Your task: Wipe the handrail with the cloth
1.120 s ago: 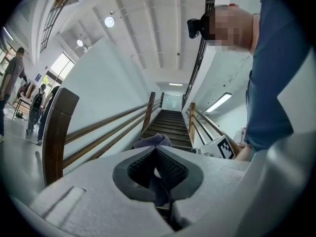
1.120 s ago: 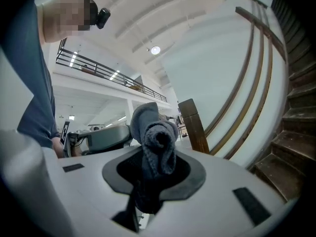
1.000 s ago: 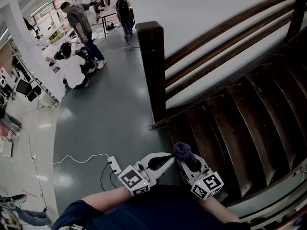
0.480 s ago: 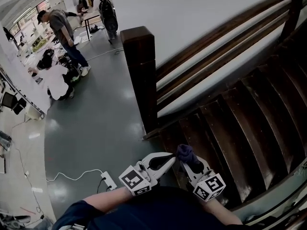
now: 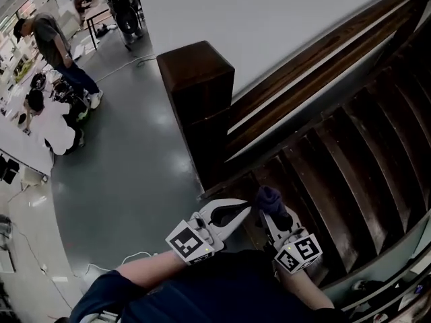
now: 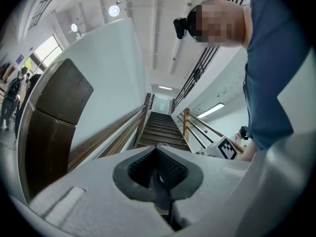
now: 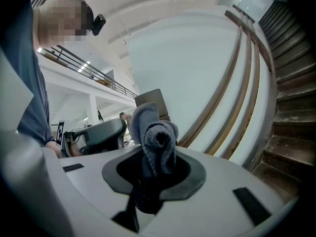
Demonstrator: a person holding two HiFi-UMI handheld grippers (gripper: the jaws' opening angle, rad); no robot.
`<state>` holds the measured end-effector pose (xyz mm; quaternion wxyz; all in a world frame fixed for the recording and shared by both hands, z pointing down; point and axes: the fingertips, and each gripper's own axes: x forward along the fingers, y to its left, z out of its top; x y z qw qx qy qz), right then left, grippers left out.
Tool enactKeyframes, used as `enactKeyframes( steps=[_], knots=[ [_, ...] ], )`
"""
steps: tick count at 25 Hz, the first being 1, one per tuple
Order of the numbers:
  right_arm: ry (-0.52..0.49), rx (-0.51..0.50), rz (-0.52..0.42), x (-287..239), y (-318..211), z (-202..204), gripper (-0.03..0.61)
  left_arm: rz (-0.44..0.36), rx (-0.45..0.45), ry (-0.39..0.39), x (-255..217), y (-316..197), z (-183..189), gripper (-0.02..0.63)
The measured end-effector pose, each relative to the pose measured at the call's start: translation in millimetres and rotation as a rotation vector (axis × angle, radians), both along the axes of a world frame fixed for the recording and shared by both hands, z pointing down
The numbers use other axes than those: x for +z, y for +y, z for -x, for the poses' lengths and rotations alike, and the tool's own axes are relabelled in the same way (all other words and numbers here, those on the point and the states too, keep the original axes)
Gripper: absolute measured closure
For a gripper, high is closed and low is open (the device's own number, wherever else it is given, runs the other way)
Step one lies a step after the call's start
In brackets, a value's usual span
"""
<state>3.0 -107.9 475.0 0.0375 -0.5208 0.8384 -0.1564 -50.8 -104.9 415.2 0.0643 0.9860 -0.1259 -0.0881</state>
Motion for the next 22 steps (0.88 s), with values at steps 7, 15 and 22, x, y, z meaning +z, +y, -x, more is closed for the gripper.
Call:
enactKeyframes(
  steps=[7, 15, 22],
  knots=[
    [-0.015, -0.012, 0.018, 3.2, -61.2, -2.2, 0.485, 0.035, -0.008, -0.008, 1.3, -65.0, -8.7, 0.612],
    [-0.028, -0.103, -0.073, -18.8, -118.1, -34.9, 0.484, 0.002, -0.065, -0.039, -13.2, -107.7, -47.2, 0.612],
    [0.0, -0.072, -0.089, -22.2, -165.4, -87.8, 0.483, -0.011, -0.083, -0.024, -18.3, -130.2, -77.9, 0.612]
  ],
)
